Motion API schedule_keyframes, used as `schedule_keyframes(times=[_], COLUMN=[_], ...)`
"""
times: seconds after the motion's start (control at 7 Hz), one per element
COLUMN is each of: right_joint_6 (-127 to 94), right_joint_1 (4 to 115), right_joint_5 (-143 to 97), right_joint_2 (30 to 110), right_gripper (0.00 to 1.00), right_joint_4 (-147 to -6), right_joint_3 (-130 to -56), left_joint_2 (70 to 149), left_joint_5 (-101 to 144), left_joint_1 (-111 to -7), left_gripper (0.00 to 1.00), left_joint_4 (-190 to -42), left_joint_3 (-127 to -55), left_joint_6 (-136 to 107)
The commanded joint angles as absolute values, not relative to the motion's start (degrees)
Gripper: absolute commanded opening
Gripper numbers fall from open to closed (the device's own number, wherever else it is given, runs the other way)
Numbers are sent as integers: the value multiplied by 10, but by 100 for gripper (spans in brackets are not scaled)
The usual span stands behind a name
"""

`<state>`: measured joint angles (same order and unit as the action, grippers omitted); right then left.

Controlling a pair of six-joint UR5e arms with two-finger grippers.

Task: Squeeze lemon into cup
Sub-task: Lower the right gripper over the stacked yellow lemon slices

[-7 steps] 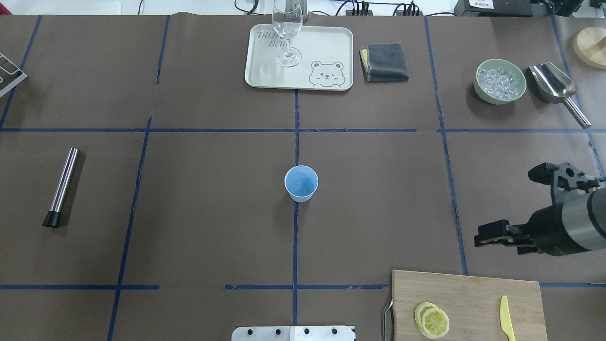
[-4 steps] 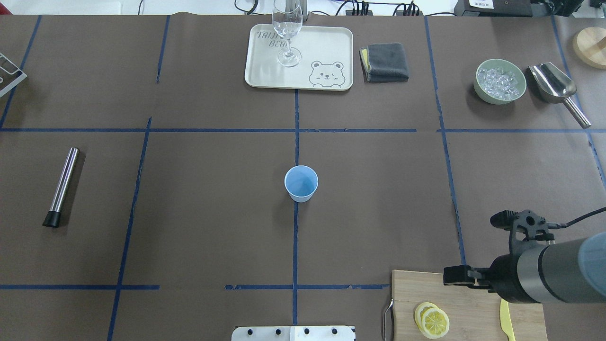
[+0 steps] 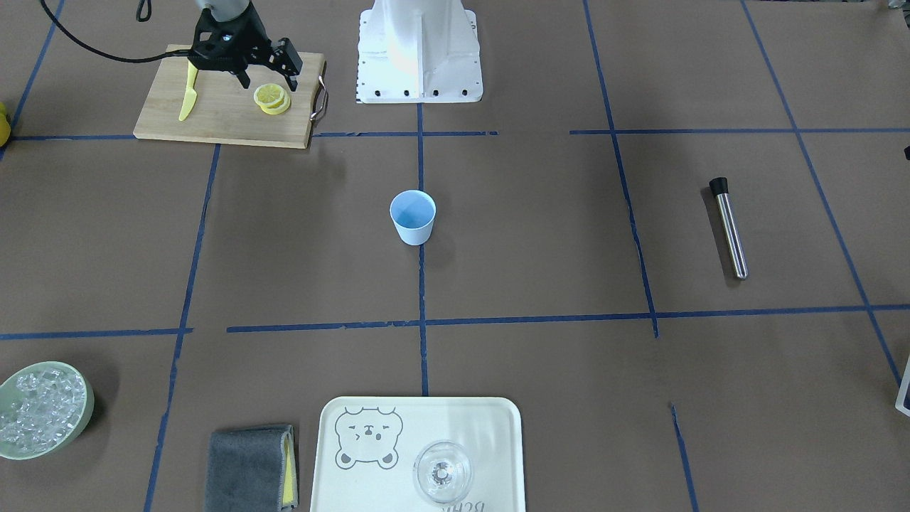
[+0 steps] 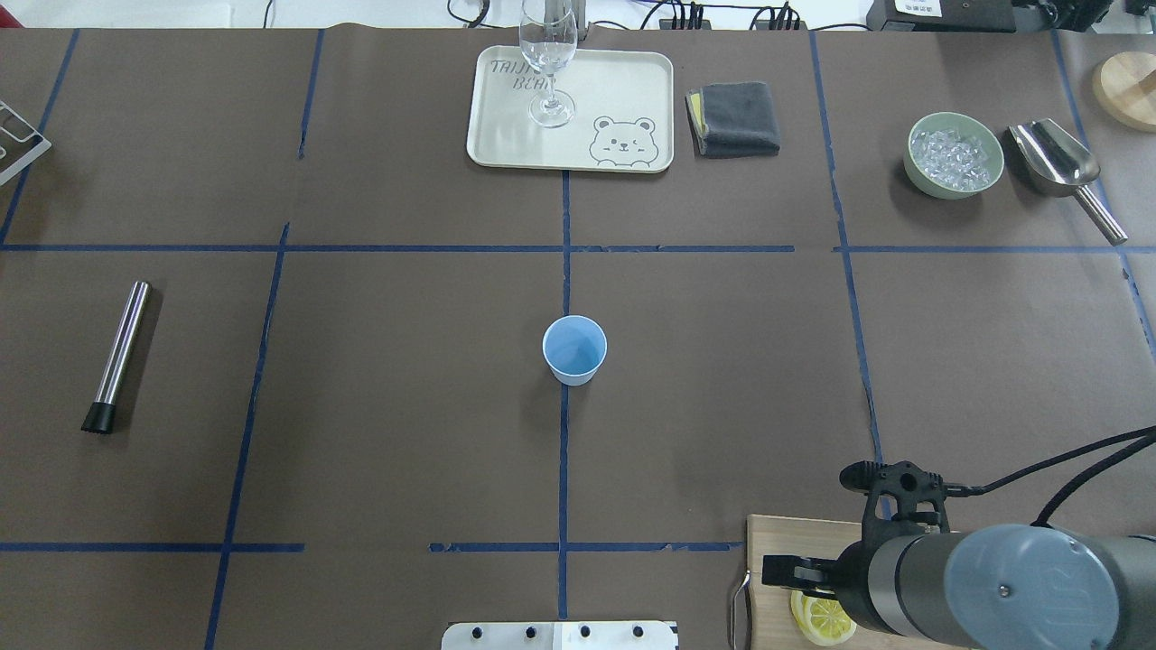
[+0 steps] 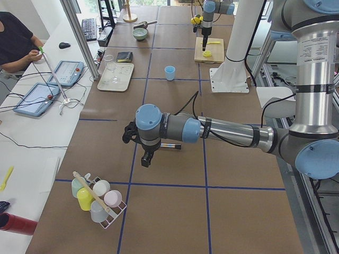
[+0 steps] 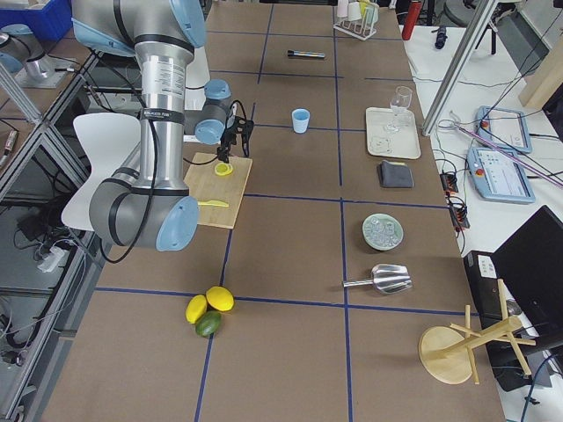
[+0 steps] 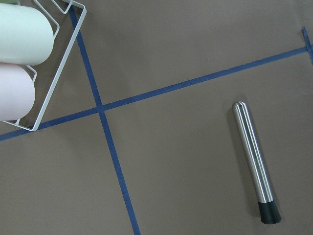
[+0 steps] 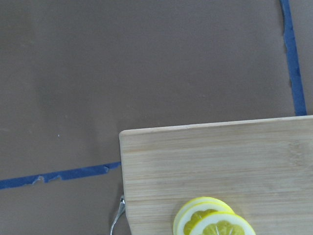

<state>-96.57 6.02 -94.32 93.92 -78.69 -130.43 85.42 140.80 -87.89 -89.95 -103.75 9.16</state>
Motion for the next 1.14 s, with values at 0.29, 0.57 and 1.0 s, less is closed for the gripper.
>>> schedule_keyframes(times=[0.29, 0.57, 1.0], right_joint_6=[-968, -968, -968], right_joint_1=[18, 21, 12], right_joint_5=[-895, -898, -903], right_joint_2=[923, 934, 944], right_gripper=[99, 96, 96], right_joint_4=[-820, -819, -818], right_joint_3=[-1261, -1265, -1262], left_joint_2=[853, 853, 853], left_joint_5=[1409, 1420, 1421], left_joint_1=[-879, -879, -879], left_gripper=[100, 100, 100], left_joint_4=[-903, -904, -904], left_joint_3=[-1036, -1035, -1037], left_joint_6=[91, 91, 91])
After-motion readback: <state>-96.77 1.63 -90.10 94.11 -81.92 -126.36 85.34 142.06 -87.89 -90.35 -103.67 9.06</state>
